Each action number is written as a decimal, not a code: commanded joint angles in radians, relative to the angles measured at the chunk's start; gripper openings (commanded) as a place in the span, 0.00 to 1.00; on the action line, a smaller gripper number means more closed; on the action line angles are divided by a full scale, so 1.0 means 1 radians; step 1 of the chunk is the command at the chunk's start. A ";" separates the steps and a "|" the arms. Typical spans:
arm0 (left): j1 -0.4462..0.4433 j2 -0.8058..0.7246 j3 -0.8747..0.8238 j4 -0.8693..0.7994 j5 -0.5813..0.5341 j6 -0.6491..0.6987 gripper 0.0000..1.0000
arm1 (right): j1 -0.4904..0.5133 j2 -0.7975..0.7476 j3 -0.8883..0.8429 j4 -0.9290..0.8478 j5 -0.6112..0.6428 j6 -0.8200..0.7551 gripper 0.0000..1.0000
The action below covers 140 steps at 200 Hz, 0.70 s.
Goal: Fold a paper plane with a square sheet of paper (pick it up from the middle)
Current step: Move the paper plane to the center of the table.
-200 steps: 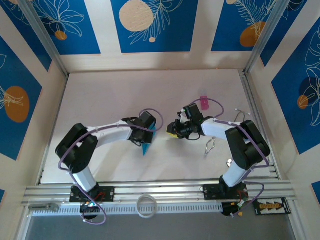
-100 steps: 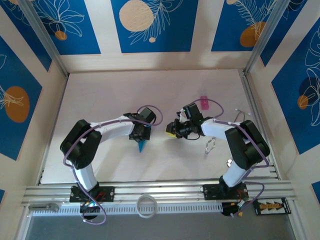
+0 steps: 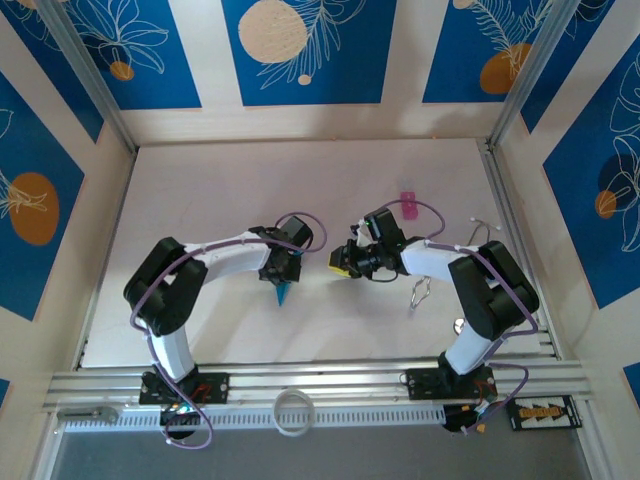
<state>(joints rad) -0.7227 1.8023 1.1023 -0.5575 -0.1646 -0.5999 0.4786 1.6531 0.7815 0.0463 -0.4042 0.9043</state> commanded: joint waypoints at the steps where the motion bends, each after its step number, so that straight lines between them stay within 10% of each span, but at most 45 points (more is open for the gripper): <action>1: 0.008 0.020 0.007 -0.009 0.012 0.012 0.10 | 0.008 -0.018 -0.006 0.014 -0.040 0.010 0.25; 140: 0.007 0.109 0.022 -0.011 0.038 -0.034 0.28 | 0.001 -0.051 -0.023 -0.011 -0.028 -0.002 0.24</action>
<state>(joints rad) -0.7219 1.8351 1.1286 -0.5510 -0.1505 -0.6121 0.4805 1.6485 0.7750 0.0559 -0.4160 0.9035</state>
